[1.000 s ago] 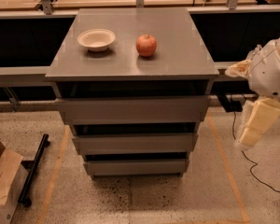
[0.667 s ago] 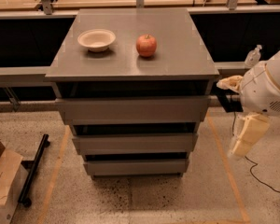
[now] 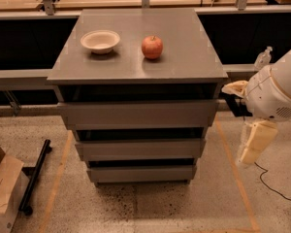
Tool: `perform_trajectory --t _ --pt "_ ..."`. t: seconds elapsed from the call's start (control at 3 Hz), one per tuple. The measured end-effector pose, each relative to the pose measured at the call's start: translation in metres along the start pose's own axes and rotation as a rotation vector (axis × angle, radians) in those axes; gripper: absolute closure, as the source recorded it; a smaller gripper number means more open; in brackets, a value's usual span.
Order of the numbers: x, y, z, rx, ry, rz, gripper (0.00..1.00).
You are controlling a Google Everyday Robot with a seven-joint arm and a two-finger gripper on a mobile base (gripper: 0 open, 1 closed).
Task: Open bottom drawer
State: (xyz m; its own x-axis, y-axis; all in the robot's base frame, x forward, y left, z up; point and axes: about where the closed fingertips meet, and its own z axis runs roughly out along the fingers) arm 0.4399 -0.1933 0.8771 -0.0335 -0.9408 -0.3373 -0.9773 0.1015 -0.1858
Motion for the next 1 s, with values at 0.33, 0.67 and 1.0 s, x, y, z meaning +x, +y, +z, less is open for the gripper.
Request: perform_trajectory --t 0.33,0.67,1.0 --pt "0.006 0.003 0.031 -0.016 -0.027 -0.016 0.00" --pt "0.015 -0.003 0.070 0.007 -0.073 -0.033 0.00" --pt "0.023 -0.010 0.106 0.034 -0.126 -0.051 0.00"
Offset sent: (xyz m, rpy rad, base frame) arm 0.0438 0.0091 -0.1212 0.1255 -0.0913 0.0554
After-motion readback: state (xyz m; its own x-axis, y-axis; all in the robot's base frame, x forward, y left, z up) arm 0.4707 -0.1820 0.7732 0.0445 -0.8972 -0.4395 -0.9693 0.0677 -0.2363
